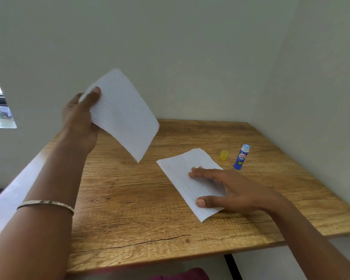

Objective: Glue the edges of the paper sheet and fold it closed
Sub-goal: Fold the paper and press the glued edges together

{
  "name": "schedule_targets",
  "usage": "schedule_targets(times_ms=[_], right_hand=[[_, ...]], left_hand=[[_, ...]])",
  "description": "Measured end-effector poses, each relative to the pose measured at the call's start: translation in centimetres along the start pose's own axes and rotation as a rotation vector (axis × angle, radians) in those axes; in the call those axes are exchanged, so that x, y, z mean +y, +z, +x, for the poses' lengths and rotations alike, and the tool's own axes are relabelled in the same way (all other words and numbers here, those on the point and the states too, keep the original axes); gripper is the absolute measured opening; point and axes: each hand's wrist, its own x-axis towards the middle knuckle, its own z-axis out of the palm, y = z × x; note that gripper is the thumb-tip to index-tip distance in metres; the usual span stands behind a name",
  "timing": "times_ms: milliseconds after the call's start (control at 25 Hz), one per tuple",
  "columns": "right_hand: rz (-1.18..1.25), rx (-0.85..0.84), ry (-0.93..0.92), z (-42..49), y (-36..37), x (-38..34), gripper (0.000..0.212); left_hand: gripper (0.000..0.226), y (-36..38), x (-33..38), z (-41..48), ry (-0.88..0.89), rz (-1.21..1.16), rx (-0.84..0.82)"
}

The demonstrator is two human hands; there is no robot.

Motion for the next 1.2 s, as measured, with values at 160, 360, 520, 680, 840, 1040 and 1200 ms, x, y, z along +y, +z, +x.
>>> schedule_targets(times_ms=[160, 360, 520, 680, 840, 1040, 1200], right_hand=[[0.111, 0.150, 0.003, 0.8, 0.0, 0.0, 0.074], [0.540, 0.480, -0.068, 2.1, -0.6, -1.5, 0.065], [1.127, 0.391, 0.021, 3.3, -2.6, -2.7, 0.069], [1.296, 0.281, 0.086, 2.8, -3.4, -3.1, 0.049], [1.043, 0.527, 0.247, 0.8, -3.8, -1.7, 0.045], [0.929, 0.609, 0.341, -1.1, -3.9, 0.4, 0.036], [0.932, 0.593, 0.380, -0.8, -3.5, 1.2, 0.030]], left_hand=[[0.053, 1.5, 0.1, -1.8, -0.149, -0.272, -0.074], [0.047, 4.8, -1.4, -4.4, -0.334, -0.325, -0.283], [0.046, 6.8, -3.0, -5.9, -0.411, -0.288, -0.439], [0.046, 7.2, -4.7, -6.4, -0.435, -0.160, -0.488], [0.027, 6.6, -5.3, -5.8, -0.262, 0.292, -0.408], [0.022, 5.9, -5.4, -5.4, -0.277, 0.614, -0.530], [0.015, 5.2, -6.1, -4.9, -0.305, 0.691, -0.509]])
